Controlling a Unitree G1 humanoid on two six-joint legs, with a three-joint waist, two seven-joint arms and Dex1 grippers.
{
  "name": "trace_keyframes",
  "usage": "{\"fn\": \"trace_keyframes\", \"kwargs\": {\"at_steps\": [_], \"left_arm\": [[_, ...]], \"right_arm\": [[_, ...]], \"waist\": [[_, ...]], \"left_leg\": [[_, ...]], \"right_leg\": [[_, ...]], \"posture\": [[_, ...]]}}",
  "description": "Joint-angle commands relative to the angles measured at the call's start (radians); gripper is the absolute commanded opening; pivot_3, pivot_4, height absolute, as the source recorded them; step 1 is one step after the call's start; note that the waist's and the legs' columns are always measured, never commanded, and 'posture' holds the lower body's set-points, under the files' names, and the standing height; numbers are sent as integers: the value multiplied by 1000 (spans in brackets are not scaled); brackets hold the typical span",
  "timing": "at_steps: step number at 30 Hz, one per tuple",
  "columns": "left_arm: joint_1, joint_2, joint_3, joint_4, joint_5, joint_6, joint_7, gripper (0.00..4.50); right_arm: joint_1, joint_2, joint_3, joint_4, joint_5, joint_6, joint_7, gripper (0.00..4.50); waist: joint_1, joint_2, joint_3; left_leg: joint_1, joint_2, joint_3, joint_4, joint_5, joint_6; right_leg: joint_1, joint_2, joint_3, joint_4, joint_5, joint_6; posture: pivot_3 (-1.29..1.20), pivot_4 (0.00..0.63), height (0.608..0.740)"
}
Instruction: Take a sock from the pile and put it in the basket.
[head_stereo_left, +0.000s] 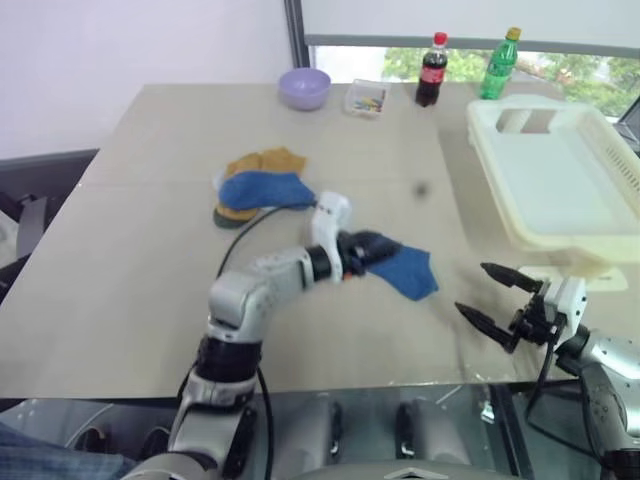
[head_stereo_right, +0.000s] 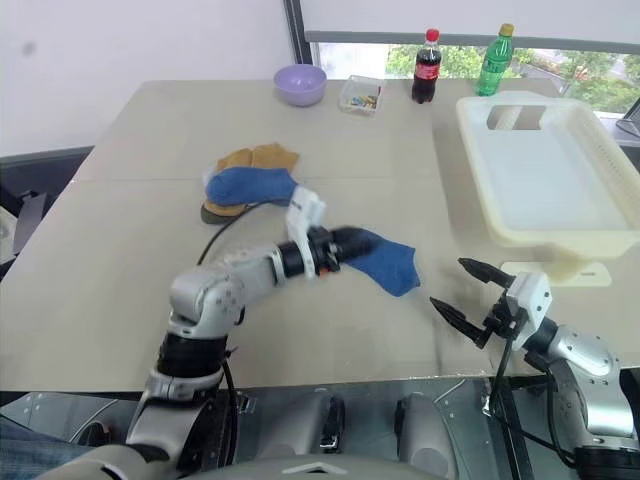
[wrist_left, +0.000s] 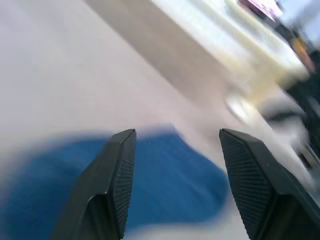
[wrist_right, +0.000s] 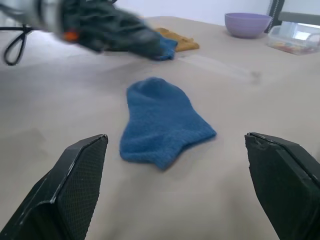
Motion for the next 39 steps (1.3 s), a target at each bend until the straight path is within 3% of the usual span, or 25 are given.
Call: {"fn": "trace_keyframes", "kwargs": {"at_steps": [1,6,9,12,15,22,29,34,39], "left_arm": [[-74,16,13,179,80,-180,-31,2832],[-157,-4,15,464,147,-370,-79,2832],[-130,1,-39,480,180,-390,-141,2832],[-56,26,-73,390,186,-382,-207,2832],[47,71,-88,256,155,-320,-267,2832],[297,224,-68,-84,66,-137,-319,2832],[441,302,-25,-270,-34,-39,-325,2832],[353,199,36,-189,-25,-117,-218,2832],[170,145,-67,11,79,-300,-302,2832]], "right_arm": [[-39,1,55,-47,-70,89,-96,4500],[-50,11,155,-86,-127,130,-119,4500],[-81,11,200,-85,-206,228,-206,4500],[-119,-4,207,-121,-208,453,-279,4500],[-129,-24,194,-139,-184,511,-274,4500],[-116,-75,147,-138,-126,506,-203,4500],[-108,-105,149,-133,-105,485,-148,4500],[-128,-112,151,-111,-98,481,-134,4500],[-155,-111,165,-103,-86,498,-115,4500]], "waist": [[-1,0,0],[0,-1,1],[-2,-2,1],[-6,-2,1],[-4,-3,0],[-3,-3,-1],[-3,-3,-1],[4,-3,-1],[4,-3,-1]], "left_leg": [[0,0,1,0,2,-3],[-2,-1,1,0,2,-3],[-2,-1,2,0,2,-3],[-2,0,4,0,1,-3],[-1,1,4,0,2,-3],[-1,0,2,0,-2,2],[-1,0,2,-1,-3,4],[-1,0,1,0,-3,4],[-1,0,1,1,-3,4]], "right_leg": [[0,0,-1,0,0,0],[-1,0,-1,-1,0,0],[-1,0,-1,-2,0,0],[-2,0,1,-2,0,1],[-2,-1,2,-2,1,1],[0,-9,4,-3,1,1],[-1,-10,4,-4,0,0],[-1,-10,3,-4,1,0],[0,-6,1,-4,2,-1]], "posture": [[0,150,740],[0,150,740],[0,150,740],[0,150,740],[0,150,740],[0,150,740],[0,150,740],[0,150,740],[0,150,740]]}}
